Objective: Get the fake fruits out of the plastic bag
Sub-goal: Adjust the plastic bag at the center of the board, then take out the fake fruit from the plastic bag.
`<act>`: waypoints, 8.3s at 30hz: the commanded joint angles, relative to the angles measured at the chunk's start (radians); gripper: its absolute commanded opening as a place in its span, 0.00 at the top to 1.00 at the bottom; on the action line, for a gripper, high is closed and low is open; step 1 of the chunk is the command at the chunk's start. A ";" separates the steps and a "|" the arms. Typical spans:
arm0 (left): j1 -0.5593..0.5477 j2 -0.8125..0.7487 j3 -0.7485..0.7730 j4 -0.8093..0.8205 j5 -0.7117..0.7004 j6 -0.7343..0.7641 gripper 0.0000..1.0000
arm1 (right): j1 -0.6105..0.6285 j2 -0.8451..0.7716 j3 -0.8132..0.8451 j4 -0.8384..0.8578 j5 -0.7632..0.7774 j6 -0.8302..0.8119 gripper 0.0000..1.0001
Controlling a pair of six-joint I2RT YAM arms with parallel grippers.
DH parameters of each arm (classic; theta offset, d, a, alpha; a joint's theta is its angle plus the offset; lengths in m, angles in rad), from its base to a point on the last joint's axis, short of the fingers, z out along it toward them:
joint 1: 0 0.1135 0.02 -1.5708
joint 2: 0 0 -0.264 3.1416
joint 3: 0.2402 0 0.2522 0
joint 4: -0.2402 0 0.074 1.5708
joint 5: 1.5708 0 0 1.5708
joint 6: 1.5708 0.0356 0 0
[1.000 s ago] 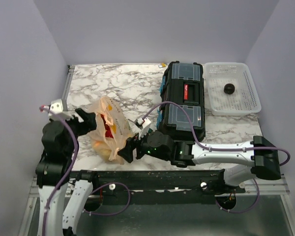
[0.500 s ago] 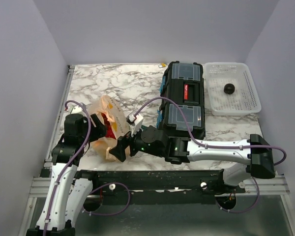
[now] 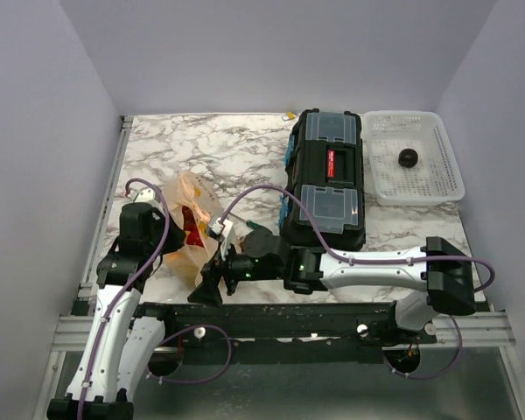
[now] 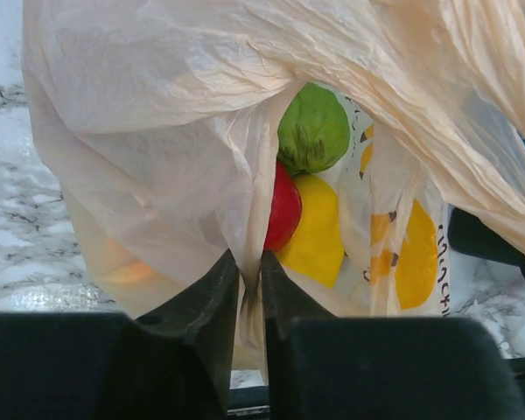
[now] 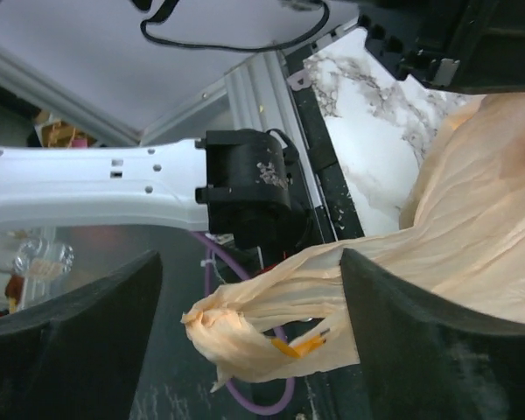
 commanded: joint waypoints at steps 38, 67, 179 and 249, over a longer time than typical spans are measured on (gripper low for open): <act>-0.009 -0.202 -0.025 0.030 -0.062 0.007 1.00 | 0.015 0.226 0.327 -0.404 0.899 0.235 0.03; -0.023 -0.494 -0.005 -0.063 -0.470 -0.084 1.00 | -0.217 0.163 0.177 -0.380 0.849 0.010 0.80; -0.022 -0.547 -0.033 0.033 -0.221 0.007 1.00 | -0.248 -0.230 0.039 -0.482 0.013 -0.230 0.18; -0.022 -0.445 -0.049 0.076 -0.049 0.047 1.00 | -0.201 0.754 0.770 -0.645 0.302 -0.229 0.00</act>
